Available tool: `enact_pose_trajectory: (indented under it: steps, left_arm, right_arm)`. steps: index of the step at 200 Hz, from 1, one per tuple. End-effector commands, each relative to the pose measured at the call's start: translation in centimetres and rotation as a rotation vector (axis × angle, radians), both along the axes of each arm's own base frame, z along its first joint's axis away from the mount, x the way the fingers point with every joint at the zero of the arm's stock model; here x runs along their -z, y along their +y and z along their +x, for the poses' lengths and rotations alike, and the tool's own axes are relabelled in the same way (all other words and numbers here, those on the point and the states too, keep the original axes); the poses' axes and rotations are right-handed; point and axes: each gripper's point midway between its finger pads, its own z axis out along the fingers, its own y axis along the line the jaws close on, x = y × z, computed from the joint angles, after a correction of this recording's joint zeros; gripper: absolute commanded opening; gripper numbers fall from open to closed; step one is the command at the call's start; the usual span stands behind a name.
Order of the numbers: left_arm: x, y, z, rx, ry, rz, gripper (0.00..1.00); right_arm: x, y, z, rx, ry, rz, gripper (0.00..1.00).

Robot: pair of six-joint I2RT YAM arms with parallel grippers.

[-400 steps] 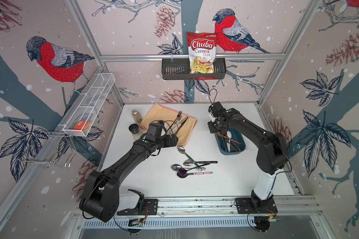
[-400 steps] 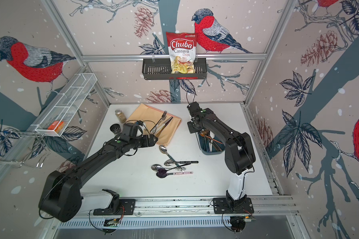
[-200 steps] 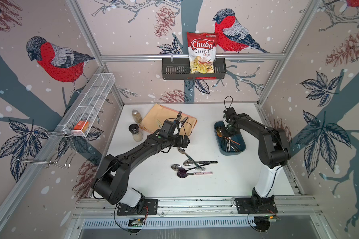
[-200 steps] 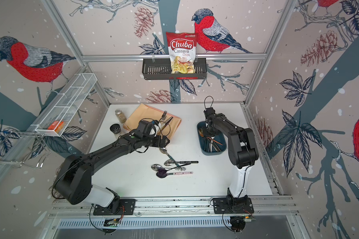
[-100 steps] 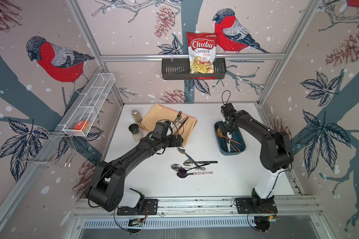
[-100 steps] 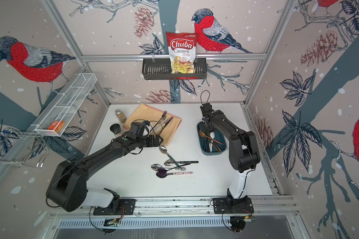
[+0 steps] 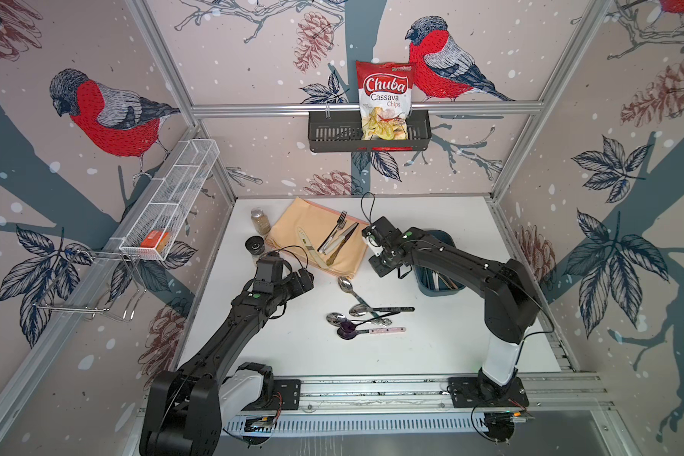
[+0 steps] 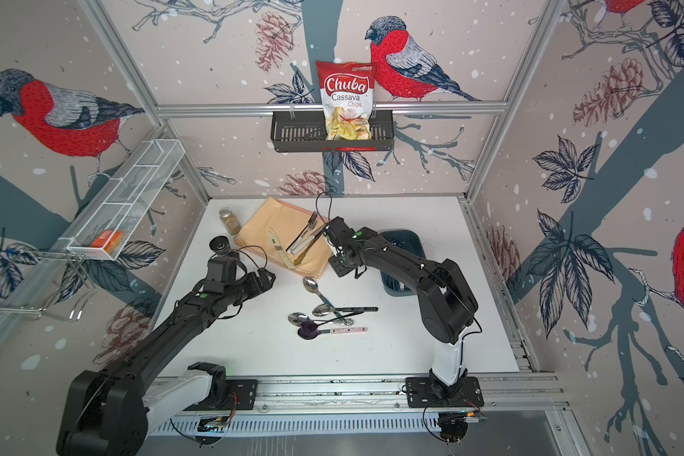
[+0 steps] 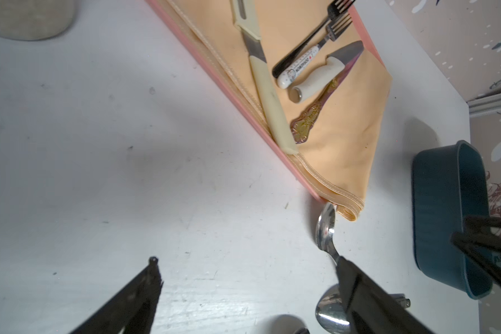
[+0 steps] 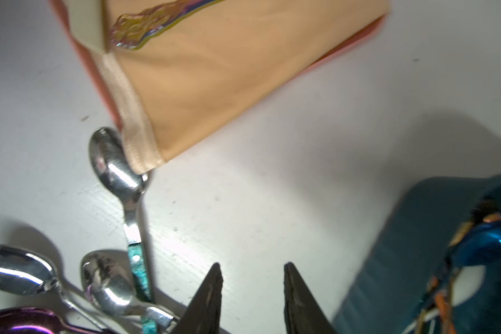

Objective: Put the spoon into the storage box
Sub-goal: Place the spoon in the storage box, then pick up the spoon from the center of the board.

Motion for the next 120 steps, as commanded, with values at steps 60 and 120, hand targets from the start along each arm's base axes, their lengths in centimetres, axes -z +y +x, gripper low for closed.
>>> enact_pose_trajectory:
  steps: [60,120]
  left_arm:
    - [1.7,0.6,-0.9,-0.024,0.044,-0.039,0.96]
    - [2.6,1.1,-1.9,-0.054,0.055,-0.063,0.96]
  right_arm:
    - [4.2,4.2,-6.1,-0.076,0.212,-0.002,0.43]
    - [6.5,4.8,-7.1,-0.074,0.271,-0.066,0.44]
